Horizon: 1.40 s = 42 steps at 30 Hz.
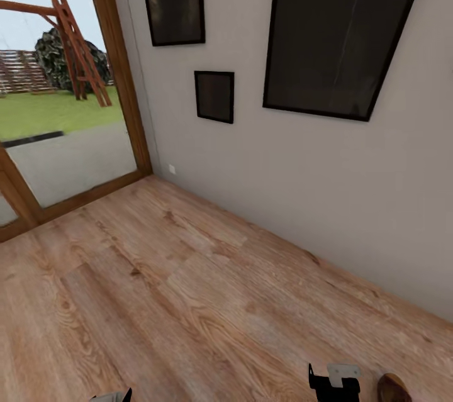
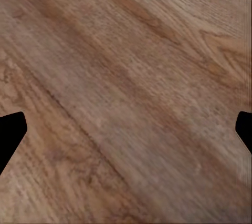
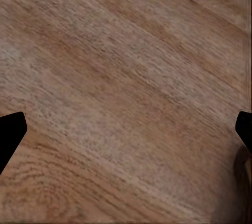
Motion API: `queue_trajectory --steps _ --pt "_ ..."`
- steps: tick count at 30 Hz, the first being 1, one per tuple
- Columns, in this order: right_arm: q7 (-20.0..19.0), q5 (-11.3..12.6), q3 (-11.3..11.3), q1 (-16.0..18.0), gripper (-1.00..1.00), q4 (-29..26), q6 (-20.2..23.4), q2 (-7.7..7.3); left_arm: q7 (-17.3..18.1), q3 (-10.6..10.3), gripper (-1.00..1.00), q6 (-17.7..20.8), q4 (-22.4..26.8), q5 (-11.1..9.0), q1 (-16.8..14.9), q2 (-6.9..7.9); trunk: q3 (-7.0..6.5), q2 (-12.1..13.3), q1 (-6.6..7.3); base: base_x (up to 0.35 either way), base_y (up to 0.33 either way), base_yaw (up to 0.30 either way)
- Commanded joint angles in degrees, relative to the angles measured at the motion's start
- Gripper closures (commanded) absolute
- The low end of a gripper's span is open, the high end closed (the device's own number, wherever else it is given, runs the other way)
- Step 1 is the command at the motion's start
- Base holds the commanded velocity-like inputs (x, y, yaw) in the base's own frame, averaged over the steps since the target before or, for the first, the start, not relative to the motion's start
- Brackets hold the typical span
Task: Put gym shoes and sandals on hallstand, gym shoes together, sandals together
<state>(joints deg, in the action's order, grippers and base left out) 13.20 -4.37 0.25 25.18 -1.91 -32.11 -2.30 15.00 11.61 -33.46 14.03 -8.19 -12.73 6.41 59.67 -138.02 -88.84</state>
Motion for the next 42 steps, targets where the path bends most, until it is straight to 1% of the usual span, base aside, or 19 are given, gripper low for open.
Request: queue_trajectory --steps 1,42 --pt "0.4 -0.5 0.0 0.0 -1.00 0.1 -0.1 0.01 0.6 0.1 -1.00 0.0 0.0 -0.6 0.0 0.01 0.05 0.0 0.01 0.000 0.000 -0.261" --pt "0.4 -0.5 0.0 0.0 -1.00 0.1 -0.1 0.01 0.6 0.1 -1.00 0.0 0.0 -0.5 0.0 0.05 0.05 0.0 0.01 0.000 0.000 -0.261"
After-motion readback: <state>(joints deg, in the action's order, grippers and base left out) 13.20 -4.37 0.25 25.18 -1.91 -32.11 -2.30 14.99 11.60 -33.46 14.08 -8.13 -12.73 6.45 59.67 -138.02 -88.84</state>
